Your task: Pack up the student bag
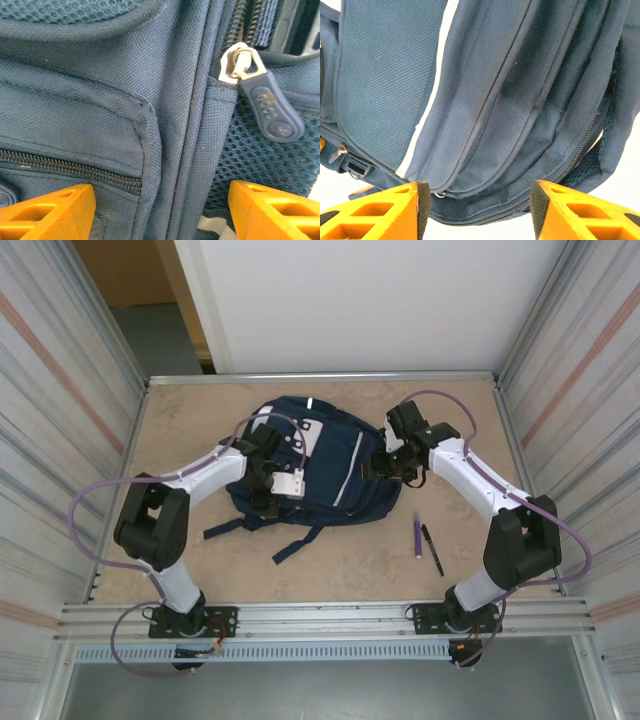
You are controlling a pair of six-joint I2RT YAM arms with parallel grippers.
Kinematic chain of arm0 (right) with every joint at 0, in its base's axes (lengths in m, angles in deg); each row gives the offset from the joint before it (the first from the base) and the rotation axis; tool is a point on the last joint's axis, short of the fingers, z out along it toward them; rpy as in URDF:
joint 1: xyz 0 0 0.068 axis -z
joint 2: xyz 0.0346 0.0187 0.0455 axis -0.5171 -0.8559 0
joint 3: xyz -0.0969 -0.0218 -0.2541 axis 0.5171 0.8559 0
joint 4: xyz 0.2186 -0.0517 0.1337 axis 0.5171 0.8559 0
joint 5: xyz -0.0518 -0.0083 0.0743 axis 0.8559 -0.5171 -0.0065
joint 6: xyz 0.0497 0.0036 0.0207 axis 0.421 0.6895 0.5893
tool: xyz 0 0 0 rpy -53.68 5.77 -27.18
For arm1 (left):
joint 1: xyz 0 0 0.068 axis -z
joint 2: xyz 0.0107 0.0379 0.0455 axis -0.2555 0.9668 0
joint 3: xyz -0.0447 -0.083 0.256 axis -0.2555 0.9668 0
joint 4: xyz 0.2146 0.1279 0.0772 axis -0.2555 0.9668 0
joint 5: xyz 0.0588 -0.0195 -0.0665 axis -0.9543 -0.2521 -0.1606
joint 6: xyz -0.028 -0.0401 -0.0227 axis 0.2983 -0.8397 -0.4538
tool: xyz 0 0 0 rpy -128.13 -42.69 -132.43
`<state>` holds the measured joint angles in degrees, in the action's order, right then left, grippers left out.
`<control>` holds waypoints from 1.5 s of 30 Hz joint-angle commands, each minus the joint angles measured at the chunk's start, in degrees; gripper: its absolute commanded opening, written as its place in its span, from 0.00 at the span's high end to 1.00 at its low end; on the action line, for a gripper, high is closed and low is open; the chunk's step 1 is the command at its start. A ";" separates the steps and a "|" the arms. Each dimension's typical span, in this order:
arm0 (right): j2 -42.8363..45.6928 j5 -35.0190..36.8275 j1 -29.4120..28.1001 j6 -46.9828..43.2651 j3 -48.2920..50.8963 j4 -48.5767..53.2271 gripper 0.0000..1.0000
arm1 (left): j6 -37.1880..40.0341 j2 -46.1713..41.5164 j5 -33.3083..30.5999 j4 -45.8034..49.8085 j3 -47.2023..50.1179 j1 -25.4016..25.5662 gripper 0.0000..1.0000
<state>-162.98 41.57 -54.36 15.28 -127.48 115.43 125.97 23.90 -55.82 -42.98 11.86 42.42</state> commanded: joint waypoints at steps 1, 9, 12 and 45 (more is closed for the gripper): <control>1.22 -1.59 -0.37 0.58 -0.11 -0.46 0.44 | -0.56 2.68 -6.56 -1.64 1.40 1.54 0.39; 1.76 -12.41 -1.94 5.65 0.93 -1.27 0.45 | -11.16 1.79 -8.15 -1.38 -3.34 4.31 0.99; 5.95 -17.57 -4.85 14.50 7.08 -10.73 0.46 | -20.42 -0.50 -4.39 1.47 -5.79 4.86 1.00; 27.55 4.03 -22.23 -39.94 28.51 -46.36 0.44 | -58.97 -11.51 29.04 -11.45 0.05 2.39 1.00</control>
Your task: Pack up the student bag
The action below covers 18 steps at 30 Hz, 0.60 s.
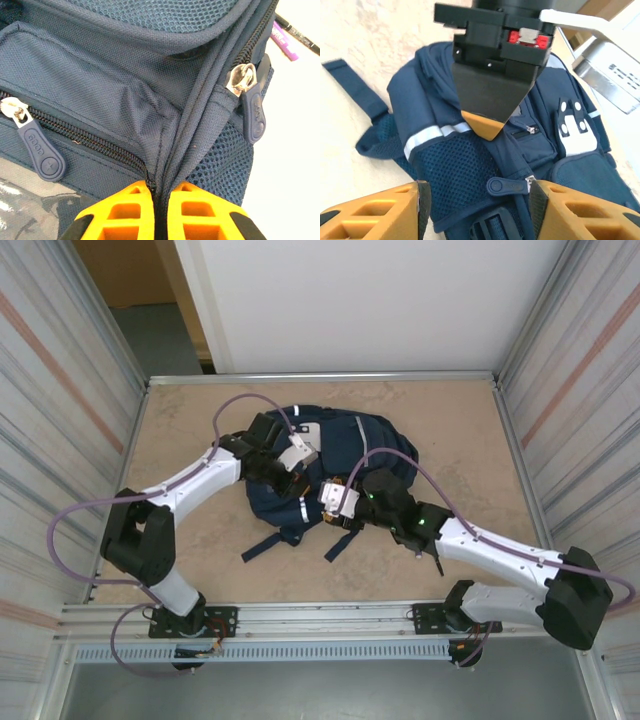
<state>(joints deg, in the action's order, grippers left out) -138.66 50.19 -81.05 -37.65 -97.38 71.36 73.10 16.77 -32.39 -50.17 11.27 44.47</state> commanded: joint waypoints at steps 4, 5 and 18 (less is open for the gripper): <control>3.22 -8.99 14.40 54.05 -6.96 9.27 0.47 | -10.62 -5.34 4.15 -7.59 2.95 0.29 1.00; 2.54 -10.81 15.75 62.12 -7.59 12.38 0.49 | -12.05 -5.36 3.51 -8.03 3.09 0.03 1.00; -6.27 -15.50 11.20 76.49 -8.32 12.12 0.55 | -22.06 -4.87 6.91 -11.54 2.82 -0.77 1.00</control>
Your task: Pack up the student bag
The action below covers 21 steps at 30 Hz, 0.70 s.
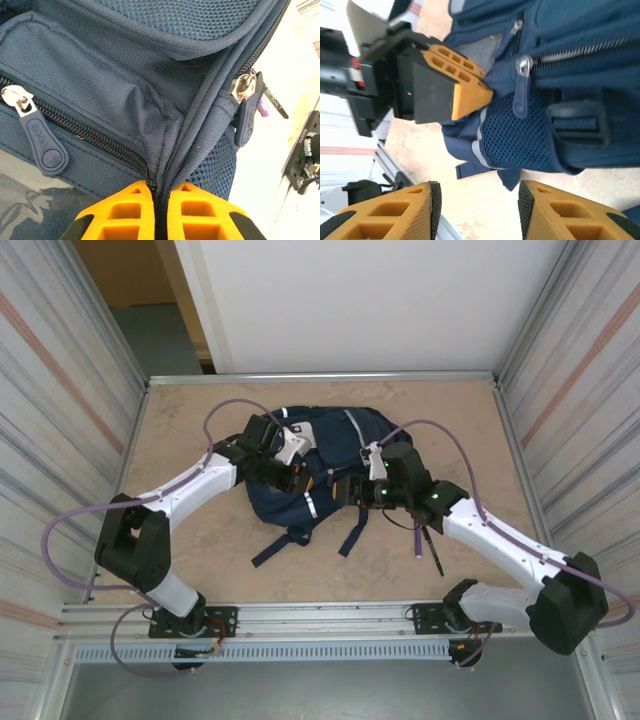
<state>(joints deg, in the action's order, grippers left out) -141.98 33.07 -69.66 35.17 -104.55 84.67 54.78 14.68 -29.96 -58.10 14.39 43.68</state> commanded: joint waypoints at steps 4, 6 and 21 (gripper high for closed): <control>-8.01 -1.16 1.77 2.46 -3.68 -3.12 0.58 | -3.82 -3.00 4.76 -3.60 -0.12 0.08 1.00; -8.85 -0.46 1.10 -0.30 -5.44 -2.36 0.59 | -3.57 -2.87 4.89 -3.68 -0.18 0.37 1.00; -12.67 0.73 3.82 -2.58 -8.68 2.20 0.57 | -3.73 -1.78 6.71 -4.03 -0.57 1.17 1.00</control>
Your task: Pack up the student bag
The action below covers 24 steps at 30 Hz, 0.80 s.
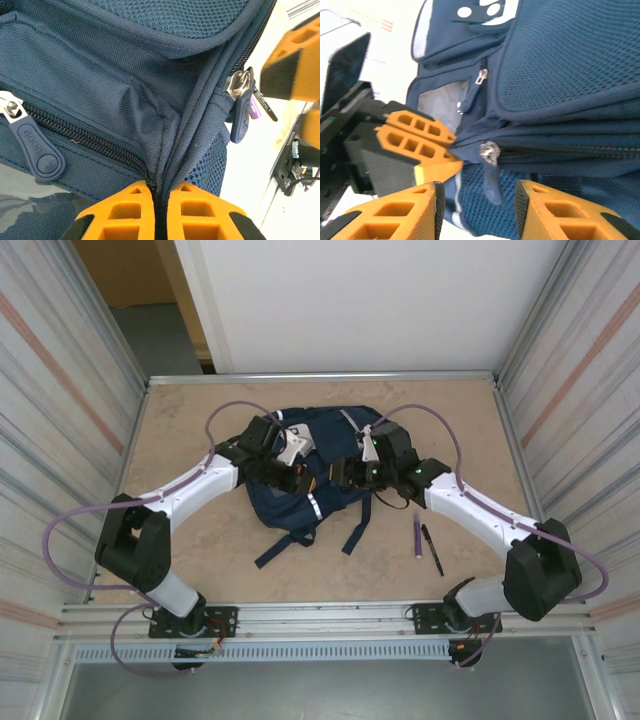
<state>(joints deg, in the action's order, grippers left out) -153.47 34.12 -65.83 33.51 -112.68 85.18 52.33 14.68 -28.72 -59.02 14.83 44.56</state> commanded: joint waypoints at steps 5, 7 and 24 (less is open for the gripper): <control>-3.32 -2.44 -0.55 -1.01 -0.26 -0.70 0.61 | -1.25 -1.27 5.05 -3.09 -1.08 0.60 1.00; -4.04 -3.12 -0.52 -0.71 -0.52 -1.59 0.65 | -1.17 -1.13 5.35 -3.21 -0.88 0.65 1.00; -3.96 2.76 1.33 -7.42 -4.04 10.08 1.00 | 6.25 -0.60 -5.50 3.19 -1.07 0.13 1.00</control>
<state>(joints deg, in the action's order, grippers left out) -159.40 32.74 -65.97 29.99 -114.43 88.04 54.74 14.87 -30.29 -58.84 15.09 45.21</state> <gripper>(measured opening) 0.051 0.085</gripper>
